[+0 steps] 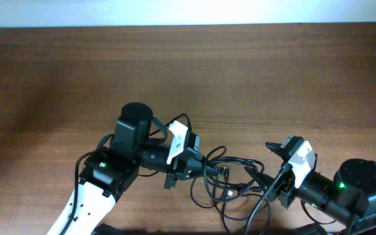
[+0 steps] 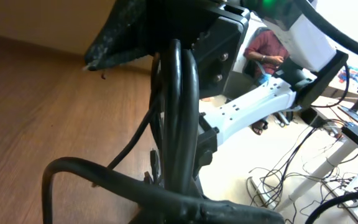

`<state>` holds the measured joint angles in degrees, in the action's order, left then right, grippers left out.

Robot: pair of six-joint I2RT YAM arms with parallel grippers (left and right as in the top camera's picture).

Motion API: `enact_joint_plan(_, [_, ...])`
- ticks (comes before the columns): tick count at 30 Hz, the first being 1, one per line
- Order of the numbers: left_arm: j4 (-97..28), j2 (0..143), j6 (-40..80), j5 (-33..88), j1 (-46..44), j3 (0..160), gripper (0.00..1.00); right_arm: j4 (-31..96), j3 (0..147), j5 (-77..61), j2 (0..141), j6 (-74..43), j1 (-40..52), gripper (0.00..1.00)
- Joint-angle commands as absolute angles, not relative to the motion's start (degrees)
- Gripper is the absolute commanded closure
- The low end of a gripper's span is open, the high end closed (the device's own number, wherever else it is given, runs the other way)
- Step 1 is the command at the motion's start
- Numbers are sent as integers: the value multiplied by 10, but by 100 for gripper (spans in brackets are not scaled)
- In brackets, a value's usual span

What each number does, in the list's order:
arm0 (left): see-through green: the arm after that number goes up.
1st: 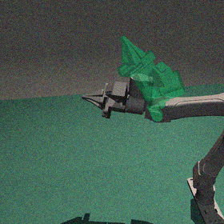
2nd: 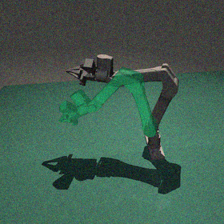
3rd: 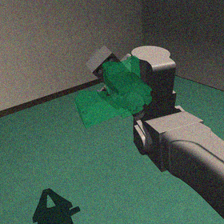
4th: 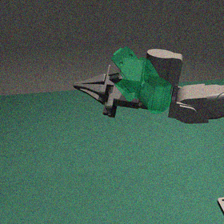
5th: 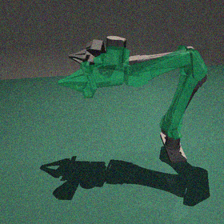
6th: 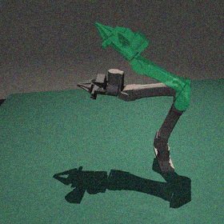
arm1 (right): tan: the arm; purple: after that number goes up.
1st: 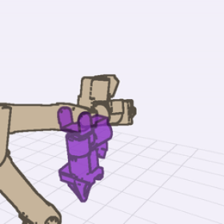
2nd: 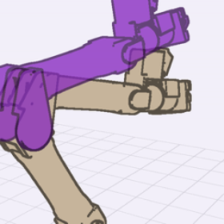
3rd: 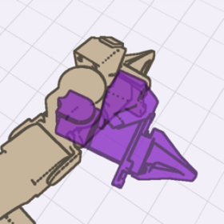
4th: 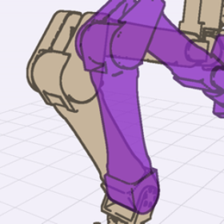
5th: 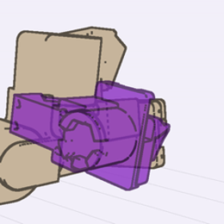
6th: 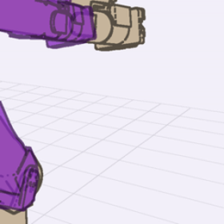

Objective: Untangle cables

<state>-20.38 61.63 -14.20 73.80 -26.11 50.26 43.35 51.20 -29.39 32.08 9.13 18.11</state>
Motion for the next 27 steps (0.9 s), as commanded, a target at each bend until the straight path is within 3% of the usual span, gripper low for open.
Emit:
enact_joint_plan(1, [-201, 614, -179, 771, -277, 508, 100, 421, 517, -309, 318, 97, 184, 39])
enact_joint_plan(6, [-198, 614, -194, 719, -301, 508, 100, 415, 517, -415, 318, 97, 184, 65])
enact_joint_plan(9, [-197, 614, -193, 705, -301, 508, 100, 425, 517, -464, 318, 96, 184, 92])
enact_joint_plan(12, [-185, 614, -105, 622, -301, 508, 100, 452, 517, -472, 318, 96, 184, 96])
enact_joint_plan(13, [-180, 614, -69, 590, -301, 508, 82, 459, 517, -471, 318, 93, 184, 96])
enact_joint_plan(14, [-176, 614, -46, 573, -301, 508, 54, 461, 517, -460, 318, 75, 184, 96])
enact_joint_plan(15, [-171, 614, -40, 572, -301, 508, 11, 461, 517, -438, 318, 52, 184, 96])
enact_joint_plan(16, [-170, 614, -38, 571, -301, 508, 1, 461, 517, -397, 318, 22, 184, 96])
enact_joint_plan(18, [-170, 614, -28, 568, -297, 508, 1, 461, 517, -319, 318, -41, 184, 96])
enact_joint_plan(22, [-202, 614, 110, 411, -275, 508, 1, 484, 517, -176, 318, -128, 184, 96])
enact_joint_plan(24, [-229, 614, 159, 338, -274, 508, 1, 486, 517, -164, 318, -137, 184, 96])
enact_joint_plan(27, [-226, 614, 176, 336, -274, 508, 1, 487, 517, -158, 318, -138, 184, 96])
